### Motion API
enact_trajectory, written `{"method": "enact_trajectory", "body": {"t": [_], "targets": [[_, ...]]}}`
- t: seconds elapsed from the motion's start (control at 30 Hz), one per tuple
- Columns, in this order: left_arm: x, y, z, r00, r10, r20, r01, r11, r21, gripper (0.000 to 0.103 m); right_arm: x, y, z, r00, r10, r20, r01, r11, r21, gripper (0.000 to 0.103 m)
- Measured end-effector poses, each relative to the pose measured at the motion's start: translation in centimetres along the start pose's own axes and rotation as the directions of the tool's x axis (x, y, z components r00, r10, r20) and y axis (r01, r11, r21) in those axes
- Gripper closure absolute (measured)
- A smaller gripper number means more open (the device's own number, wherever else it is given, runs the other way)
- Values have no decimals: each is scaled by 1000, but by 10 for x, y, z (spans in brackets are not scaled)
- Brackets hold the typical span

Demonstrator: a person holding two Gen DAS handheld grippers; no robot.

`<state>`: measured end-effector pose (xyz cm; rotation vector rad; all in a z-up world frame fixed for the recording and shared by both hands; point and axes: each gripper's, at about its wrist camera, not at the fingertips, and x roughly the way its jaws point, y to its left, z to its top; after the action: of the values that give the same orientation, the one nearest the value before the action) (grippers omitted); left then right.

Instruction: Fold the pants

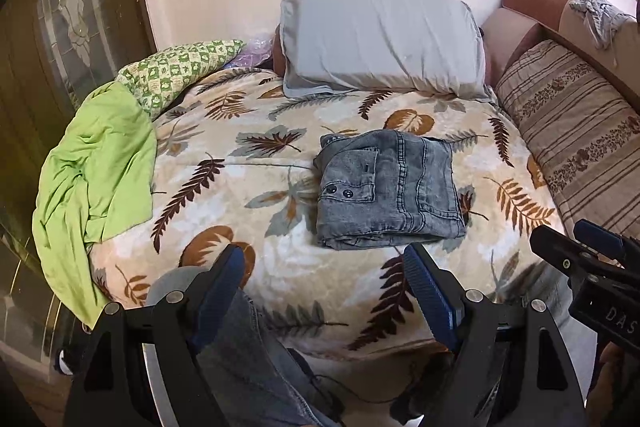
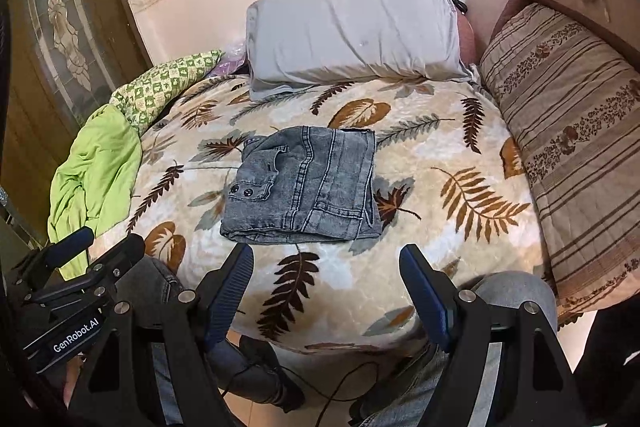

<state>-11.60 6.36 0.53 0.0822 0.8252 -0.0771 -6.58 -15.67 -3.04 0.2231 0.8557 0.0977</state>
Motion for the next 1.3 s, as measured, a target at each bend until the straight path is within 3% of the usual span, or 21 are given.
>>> {"method": "enact_trajectory", "body": {"t": [0.5,1.3], "targets": [[31,-2,3,999,-26,-47,26,1000,-6,21,13,-8,2,999,-10,-33,11,1000,8,26],[32,-9,2,999,-4,-48,5,1000,20,21,18,-3,3,999,4,-48,-5,1000,-8,26]]}}
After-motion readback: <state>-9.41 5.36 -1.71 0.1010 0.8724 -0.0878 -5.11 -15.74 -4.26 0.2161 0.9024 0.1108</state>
